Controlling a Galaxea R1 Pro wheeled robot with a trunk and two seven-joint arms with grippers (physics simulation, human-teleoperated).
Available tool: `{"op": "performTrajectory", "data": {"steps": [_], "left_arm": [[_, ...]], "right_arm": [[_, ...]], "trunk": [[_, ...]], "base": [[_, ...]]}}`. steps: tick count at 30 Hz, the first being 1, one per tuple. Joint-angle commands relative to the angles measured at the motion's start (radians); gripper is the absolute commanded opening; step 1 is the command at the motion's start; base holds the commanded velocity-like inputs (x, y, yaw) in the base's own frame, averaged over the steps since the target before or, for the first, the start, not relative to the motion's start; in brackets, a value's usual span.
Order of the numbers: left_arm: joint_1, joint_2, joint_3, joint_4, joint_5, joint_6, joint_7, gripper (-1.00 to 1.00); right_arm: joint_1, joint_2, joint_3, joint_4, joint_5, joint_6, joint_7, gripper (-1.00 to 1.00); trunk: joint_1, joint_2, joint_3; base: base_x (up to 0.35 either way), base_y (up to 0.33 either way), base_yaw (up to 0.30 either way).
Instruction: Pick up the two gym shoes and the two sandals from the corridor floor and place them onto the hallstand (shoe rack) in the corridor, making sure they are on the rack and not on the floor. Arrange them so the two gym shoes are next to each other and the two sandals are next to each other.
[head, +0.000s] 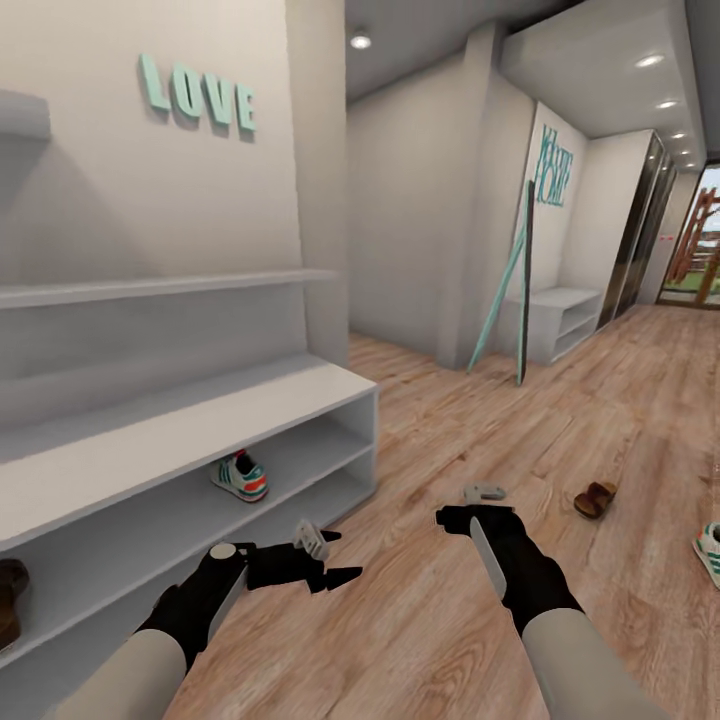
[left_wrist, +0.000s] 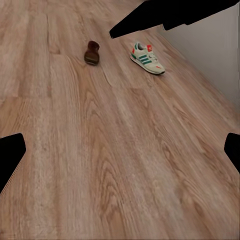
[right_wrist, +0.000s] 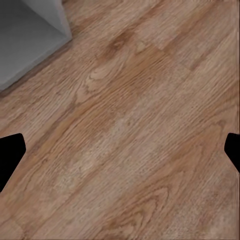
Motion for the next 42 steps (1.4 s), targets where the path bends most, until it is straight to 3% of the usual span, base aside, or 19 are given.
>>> {"op": "performTrajectory", "data": {"steps": [1, 13, 20, 23, 27, 32, 36, 42], "left_arm": [[0.0, 0.0, 0.001, -0.001, -0.003, 0.001, -0.003, 1.0], [0.0, -0.001, 0.002, -0.001, -0.003, 0.002, 0.005, 1.0], [0.0, -0.009, -0.002, 0.0, -0.003, 0.002, 0.119, 1.0], [0.0, -0.01, -0.002, 0.0, -0.003, 0.002, 0.135, 1.0], [-0.007, -0.033, 0.002, -0.023, 0.019, -0.019, 0.158, 1.0], [-0.007, -0.059, 0.005, -0.051, 0.021, -0.037, 0.129, 1.0], [-0.006, -0.06, 0.007, -0.073, 0.021, -0.04, 0.126, 1.0], [-0.006, -0.061, 0.041, -0.107, 0.021, -0.041, 0.128, 1.0]], "right_arm": [[-0.001, 0.001, -0.002, -0.001, -0.004, 0.004, -0.004, 1.0], [-0.001, 0.001, -0.004, -0.002, -0.004, 0.004, -0.005, 1.0], [-0.001, -0.001, -0.005, -0.002, -0.004, 0.004, -0.005, 1.0], [-0.001, -0.002, -0.005, -0.002, -0.004, 0.004, -0.003, 1.0], [-0.005, -0.011, -0.003, 0.009, -0.002, -0.019, -0.004, 1.0], [-0.005, -0.002, -0.005, -0.013, -0.004, 0.01, -0.005, 1.0], [-0.005, -0.001, -0.004, -0.018, -0.004, 0.032, -0.007, 1.0], [-0.005, -0.001, -0.004, -0.019, -0.004, 0.047, -0.007, 1.0]], "trunk": [[0.0, 0.0, -0.001], [0.0, 0.0, 0.006], [0.0, 0.0, 0.009], [0.0, 0.0, 0.009], [0.0, 0.0, 0.009], [0.0, 0.0, 0.009], [0.0, 0.0, 0.009], [0.0, 0.0, 0.009]], "base": [[0.34, 0.0, -0.289], [0.345, 0.0, -0.289], [0.346, -0.017, -0.185], [0.329, -0.115, -0.03], [0.0, 0.0, 0.0], [0.0, 0.0, 0.0], [0.0, 0.0, 0.0], [0.189, 0.0, 0.0]]}}
